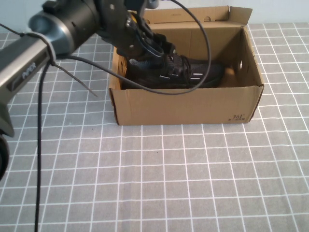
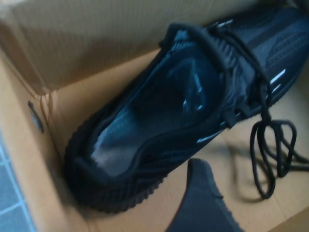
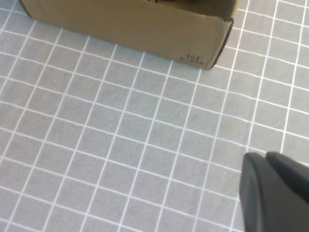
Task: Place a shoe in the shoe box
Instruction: Place the shoe in the shoe box
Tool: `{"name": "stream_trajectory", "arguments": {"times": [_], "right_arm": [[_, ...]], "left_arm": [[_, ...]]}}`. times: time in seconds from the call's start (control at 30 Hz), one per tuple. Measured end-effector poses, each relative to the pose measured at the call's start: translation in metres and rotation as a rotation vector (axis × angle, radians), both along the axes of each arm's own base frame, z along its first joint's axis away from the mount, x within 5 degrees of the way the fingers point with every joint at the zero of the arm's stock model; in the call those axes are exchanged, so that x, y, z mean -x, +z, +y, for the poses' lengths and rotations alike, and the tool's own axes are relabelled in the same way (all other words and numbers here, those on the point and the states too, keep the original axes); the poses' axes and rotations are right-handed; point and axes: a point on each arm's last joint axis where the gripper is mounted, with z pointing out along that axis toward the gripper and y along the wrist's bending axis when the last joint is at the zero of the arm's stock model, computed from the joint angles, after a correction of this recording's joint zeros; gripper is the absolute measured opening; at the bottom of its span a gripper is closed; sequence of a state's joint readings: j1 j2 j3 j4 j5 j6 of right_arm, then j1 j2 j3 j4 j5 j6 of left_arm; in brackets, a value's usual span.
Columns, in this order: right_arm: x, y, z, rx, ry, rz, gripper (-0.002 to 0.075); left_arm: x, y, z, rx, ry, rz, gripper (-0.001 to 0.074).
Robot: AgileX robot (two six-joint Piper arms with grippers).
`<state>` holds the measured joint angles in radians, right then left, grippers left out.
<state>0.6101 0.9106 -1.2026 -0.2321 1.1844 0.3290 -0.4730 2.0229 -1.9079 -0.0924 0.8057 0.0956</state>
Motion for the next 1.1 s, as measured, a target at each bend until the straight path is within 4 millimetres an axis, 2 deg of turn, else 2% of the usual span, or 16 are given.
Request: {"name": "stream_trajectory", "arguments": {"times": [0.13,0.33,0.6,1.1], "right_arm": [[-0.001,-0.003,0.000,0.015,0.012,0.002,-0.0016],[-0.002,-0.013,0.001,0.046,0.024,0.027,-0.0016],[-0.002,-0.014,0.002,0.053,0.032,0.025,-0.0016],[-0.002,-0.014,0.002,0.058,0.041,0.023,-0.0016]], "left_arm": [[0.002,0.000,-0.006,0.016,0.050,0.004,0.0402],[0.001,-0.002,0.003,-0.020,0.157,0.023,0.0401],[-0.002,-0.001,0.006,-0.047,0.187,-0.008,0.0400],[-0.016,-0.030,0.006,-0.118,0.223,-0.009,0.0400]]}}
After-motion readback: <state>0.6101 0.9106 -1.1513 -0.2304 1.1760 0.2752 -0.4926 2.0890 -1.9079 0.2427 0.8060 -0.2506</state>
